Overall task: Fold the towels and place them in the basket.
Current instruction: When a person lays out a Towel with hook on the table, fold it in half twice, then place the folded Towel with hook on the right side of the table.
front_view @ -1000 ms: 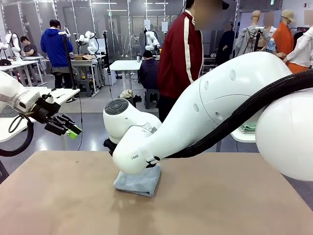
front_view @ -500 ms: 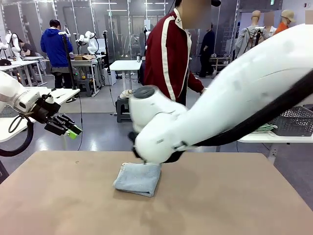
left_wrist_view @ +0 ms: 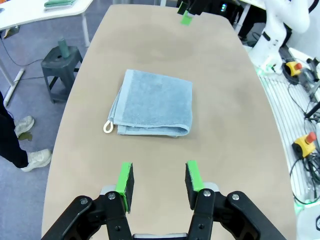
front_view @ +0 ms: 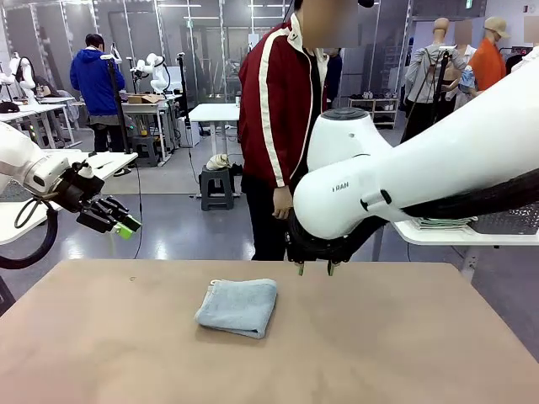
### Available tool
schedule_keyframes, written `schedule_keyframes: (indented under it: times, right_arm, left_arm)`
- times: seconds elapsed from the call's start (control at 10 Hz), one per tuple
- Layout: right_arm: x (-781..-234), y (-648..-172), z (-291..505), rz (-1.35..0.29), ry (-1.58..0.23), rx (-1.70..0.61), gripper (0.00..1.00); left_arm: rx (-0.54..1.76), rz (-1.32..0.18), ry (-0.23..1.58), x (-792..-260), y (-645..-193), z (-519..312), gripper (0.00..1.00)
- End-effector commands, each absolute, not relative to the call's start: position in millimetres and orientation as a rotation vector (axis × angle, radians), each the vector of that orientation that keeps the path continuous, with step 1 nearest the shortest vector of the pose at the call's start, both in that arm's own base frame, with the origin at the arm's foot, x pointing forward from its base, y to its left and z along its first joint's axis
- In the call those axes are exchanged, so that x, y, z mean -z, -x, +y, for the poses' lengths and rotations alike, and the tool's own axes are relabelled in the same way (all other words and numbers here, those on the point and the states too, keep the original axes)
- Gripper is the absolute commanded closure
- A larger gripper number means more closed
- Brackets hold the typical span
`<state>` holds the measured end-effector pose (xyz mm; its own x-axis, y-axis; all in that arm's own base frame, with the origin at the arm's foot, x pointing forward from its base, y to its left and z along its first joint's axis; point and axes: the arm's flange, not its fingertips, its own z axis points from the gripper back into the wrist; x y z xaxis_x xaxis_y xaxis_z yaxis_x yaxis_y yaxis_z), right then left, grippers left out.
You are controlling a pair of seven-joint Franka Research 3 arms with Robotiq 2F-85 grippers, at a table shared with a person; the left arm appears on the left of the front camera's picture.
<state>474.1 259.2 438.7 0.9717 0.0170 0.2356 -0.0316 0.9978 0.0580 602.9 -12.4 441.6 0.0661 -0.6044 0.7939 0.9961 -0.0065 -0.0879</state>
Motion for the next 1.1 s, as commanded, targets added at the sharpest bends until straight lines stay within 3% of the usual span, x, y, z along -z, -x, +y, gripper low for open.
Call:
schedule_keyframes:
  times: [0.0, 1.0]
  right_arm:
    - [-435.8, -476.6, 263.8, -0.26, -0.039, 0.027, 0.35]
    - [-435.8, -476.6, 263.8, -0.26, -0.039, 0.027, 0.35]
  left_arm:
    - [1.426, -0.65, 0.784, -442.3, -605.7, -13.0, 0.46]
    - [1.426, -0.65, 0.784, -442.3, -605.7, -13.0, 0.46]
